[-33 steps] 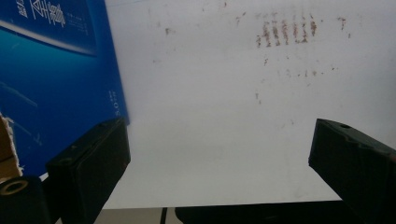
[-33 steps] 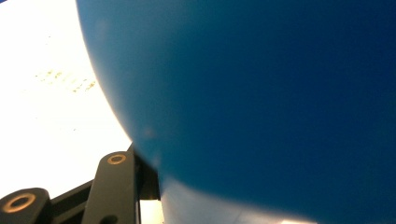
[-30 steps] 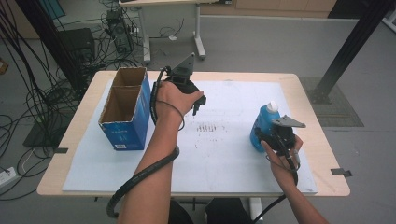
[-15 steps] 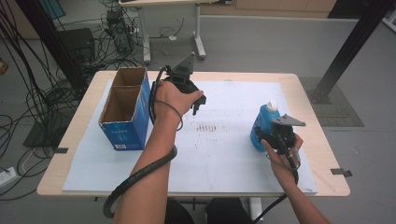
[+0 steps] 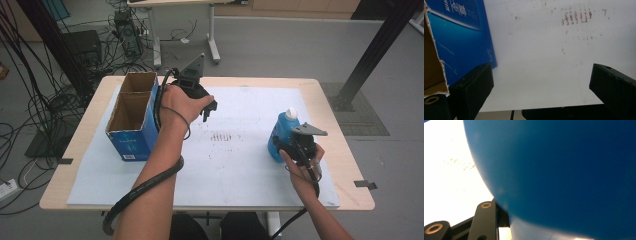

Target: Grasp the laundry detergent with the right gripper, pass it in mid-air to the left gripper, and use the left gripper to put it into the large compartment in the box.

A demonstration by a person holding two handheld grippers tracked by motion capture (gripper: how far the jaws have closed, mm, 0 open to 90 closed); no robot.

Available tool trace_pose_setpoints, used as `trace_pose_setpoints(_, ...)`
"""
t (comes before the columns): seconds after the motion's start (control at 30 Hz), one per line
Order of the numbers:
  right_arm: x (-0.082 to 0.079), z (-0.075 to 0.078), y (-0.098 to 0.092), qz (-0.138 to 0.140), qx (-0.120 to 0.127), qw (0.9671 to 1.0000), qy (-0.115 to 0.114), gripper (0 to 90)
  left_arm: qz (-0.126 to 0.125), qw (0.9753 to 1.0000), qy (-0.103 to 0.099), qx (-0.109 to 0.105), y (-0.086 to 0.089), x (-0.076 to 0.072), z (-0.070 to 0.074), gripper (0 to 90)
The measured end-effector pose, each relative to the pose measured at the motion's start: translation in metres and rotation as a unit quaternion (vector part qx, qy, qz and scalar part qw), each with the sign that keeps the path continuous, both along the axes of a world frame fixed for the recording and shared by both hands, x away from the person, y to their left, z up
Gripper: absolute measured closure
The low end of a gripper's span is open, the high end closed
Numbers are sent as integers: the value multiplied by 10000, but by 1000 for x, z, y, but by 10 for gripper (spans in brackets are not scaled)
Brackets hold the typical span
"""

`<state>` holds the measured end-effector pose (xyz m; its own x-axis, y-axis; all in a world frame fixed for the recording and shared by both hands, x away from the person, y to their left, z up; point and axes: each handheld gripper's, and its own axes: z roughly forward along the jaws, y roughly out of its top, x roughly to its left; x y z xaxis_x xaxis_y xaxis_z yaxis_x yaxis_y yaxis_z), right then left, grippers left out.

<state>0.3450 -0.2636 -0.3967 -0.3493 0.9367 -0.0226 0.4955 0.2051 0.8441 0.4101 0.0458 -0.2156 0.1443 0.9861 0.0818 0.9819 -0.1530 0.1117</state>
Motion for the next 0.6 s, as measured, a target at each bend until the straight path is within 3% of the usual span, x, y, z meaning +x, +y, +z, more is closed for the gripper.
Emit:
trace_pose_setpoints(0.1, 1, 2, -1, 29, 37, 10000, 4, 446, -33, 10000, -12, -15, 0, -1, 2, 58)
trace_pose_setpoints(0.3, 5, 15, -4, 419, 144, 9990, 92, 445, -318, 9995, 19, -71, -7, -6, 10, 59)
trace_pose_setpoints(0.37, 11, 27, -4, 725, 75, 9972, 181, 445, -479, 9988, -5, -88, -8, -8, 15, 59)
trace_pose_setpoints(0.6, 26, 50, -7, 1210, 143, 9922, 264, 444, -817, 9967, 19, -3, -7, -6, 25, 62)
